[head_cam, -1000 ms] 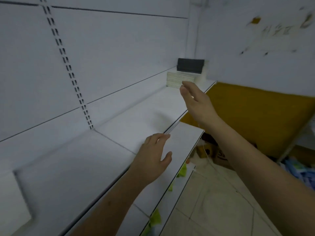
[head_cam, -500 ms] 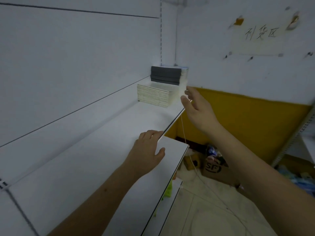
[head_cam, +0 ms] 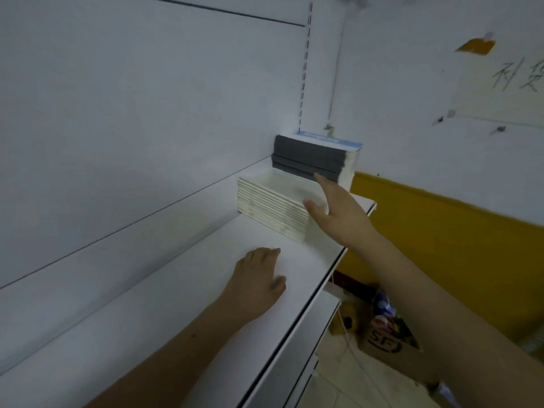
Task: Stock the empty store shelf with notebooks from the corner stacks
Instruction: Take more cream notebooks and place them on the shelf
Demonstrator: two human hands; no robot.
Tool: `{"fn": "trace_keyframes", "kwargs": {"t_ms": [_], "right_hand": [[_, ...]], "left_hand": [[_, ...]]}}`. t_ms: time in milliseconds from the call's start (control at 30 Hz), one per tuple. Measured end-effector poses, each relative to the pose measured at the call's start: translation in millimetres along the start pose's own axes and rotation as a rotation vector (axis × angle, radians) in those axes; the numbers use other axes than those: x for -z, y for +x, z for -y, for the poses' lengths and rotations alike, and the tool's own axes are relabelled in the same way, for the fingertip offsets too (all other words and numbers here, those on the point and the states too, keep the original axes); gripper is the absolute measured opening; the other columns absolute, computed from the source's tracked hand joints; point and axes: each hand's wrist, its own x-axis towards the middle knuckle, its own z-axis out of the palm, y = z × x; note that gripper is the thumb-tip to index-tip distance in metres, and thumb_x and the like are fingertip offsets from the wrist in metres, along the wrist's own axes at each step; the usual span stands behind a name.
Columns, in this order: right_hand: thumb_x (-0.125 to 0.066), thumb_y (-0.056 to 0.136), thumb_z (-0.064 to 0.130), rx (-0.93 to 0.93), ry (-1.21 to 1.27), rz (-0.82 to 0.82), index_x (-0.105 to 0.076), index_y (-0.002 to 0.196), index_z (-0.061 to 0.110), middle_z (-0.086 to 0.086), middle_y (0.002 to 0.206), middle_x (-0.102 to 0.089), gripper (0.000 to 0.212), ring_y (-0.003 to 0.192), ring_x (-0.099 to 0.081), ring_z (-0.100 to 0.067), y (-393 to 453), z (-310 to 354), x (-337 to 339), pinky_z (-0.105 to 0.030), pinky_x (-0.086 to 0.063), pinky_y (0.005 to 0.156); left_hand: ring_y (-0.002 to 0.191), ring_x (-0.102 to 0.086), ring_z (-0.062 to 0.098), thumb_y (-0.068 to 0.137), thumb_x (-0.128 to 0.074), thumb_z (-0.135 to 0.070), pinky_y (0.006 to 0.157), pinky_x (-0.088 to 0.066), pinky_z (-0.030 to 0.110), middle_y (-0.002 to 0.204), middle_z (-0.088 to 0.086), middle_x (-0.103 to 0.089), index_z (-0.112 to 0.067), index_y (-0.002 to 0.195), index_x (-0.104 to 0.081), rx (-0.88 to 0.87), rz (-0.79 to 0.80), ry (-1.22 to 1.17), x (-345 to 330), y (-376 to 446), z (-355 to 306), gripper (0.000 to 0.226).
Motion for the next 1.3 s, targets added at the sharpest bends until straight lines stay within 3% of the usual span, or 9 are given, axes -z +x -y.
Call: {"fn": "trace_keyframes", "kwargs": {"t_ms": [200, 333, 467, 600, 733, 833, 967, 1133, 1300], "right_hand": [[-0.036, 0.096, 0.057, 0.15, -0.004, 0.006, -0.051, 0.138, 0.012, -0.005, 0.144, -0.049, 0.063, 0.134, -0.043, -0.015, 24.9, -46.7, -58.6, -0.02, -0.012, 0.116], [-0.032, 0.101, 0.047, 0.353, 0.101, -0.275, -0.068, 0.117, 0.008, -0.007, 0.12, -0.068, 0.056, 0.112, -0.056, -0.01, 19.9, -42.5, -65.5, -0.013, -0.023, 0.11], [-0.042, 0.101, 0.042, 0.645, 0.168, -0.232, -0.068, 0.119, 0.008, -0.004, 0.123, -0.067, 0.046, 0.113, -0.062, -0.014, -5.5, -24.9, -69.0, -0.031, -0.048, 0.097], [-0.048, 0.098, 0.043, 0.858, 0.259, -0.127, -0.068, 0.119, 0.013, 0.001, 0.123, -0.067, 0.042, 0.101, -0.066, -0.01, -6.6, -25.9, -53.6, -0.027, -0.054, 0.081], [-0.041, 0.097, 0.05, 0.462, 0.195, -0.102, -0.047, 0.141, 0.014, -0.002, 0.143, -0.051, 0.057, 0.128, -0.048, -0.017, 43.1, -54.7, -52.6, -0.032, -0.033, 0.111], [-0.035, 0.093, 0.061, 0.291, 0.175, 0.036, -0.048, 0.14, 0.01, -0.007, 0.144, -0.049, 0.071, 0.132, -0.045, -0.021, 51.4, -65.9, -71.0, -0.037, -0.028, 0.115], [-0.036, 0.096, 0.053, 0.365, 0.268, -0.09, -0.062, 0.126, 0.006, -0.009, 0.129, -0.061, 0.062, 0.121, -0.057, -0.02, 28.4, -49.8, -77.7, -0.038, -0.041, 0.107], [-0.019, 0.1, 0.056, 0.416, 0.404, -0.108, -0.064, 0.125, 0.012, -0.002, 0.127, -0.063, 0.068, 0.121, -0.057, -0.014, 2.1, -18.3, -65.9, -0.032, -0.038, 0.108], [0.005, 0.087, 0.075, 0.769, 0.359, 0.422, -0.037, 0.148, 0.022, 0.008, 0.155, -0.033, 0.091, 0.144, -0.02, 0.0, -42.6, 10.8, -72.1, -0.033, -0.011, 0.12]], "left_hand": [[0.12, -0.052, 0.01, 0.099, -0.048, -0.042, 0.102, -0.036, 0.022, 0.133, -0.005, -0.056, -0.025, 0.142, -0.045, 0.341, -0.108, -0.584, 6.0, 48.3, 0.3, 0.046], [0.116, -0.061, 0.02, 0.1, -0.042, -0.045, 0.102, -0.046, 0.036, 0.122, 0.006, -0.066, -0.019, 0.134, -0.051, 0.595, -0.267, -1.384, 14.8, 76.6, -13.2, 0.044], [0.109, -0.064, 0.033, 0.098, -0.047, -0.04, 0.098, -0.048, 0.047, 0.12, 0.019, -0.067, -0.01, 0.129, -0.058, 0.692, -0.475, -1.813, 24.9, 71.9, -26.4, 0.044], [0.105, -0.066, 0.038, 0.091, -0.053, -0.013, 0.088, -0.054, 0.053, 0.121, 0.022, -0.066, -0.005, 0.129, -0.057, 0.778, -0.611, -1.832, 20.6, 40.3, -28.4, 0.039], [0.1, -0.07, 0.033, 0.093, -0.049, -0.01, 0.07, -0.061, 0.046, 0.117, 0.015, -0.07, -0.009, 0.127, -0.057, 0.795, -0.768, -1.791, 14.7, 17.7, -35.9, 0.034], [0.107, -0.067, 0.031, 0.096, -0.049, -0.012, 0.077, -0.06, 0.044, 0.121, 0.014, -0.069, -0.009, 0.131, -0.055, 0.823, -0.836, -1.744, 7.8, 13.8, -39.0, 0.036], [0.118, -0.06, 0.037, 0.095, -0.049, -0.011, 0.103, -0.044, 0.054, 0.126, 0.018, -0.065, -0.006, 0.135, -0.051, 0.784, -0.83, -1.692, 6.5, 14.0, -41.5, 0.04], [0.119, -0.06, 0.034, 0.099, -0.041, -0.04, 0.106, -0.04, 0.052, 0.127, 0.016, -0.065, -0.01, 0.135, -0.053, 0.751, -0.839, -1.722, 8.6, 13.8, -49.2, 0.048], [0.111, -0.065, 0.035, 0.099, -0.041, -0.047, 0.093, -0.052, 0.047, 0.123, 0.02, -0.066, -0.006, 0.132, -0.055, 0.709, -0.843, -1.825, 12.9, 5.5, -44.3, 0.055]]}}
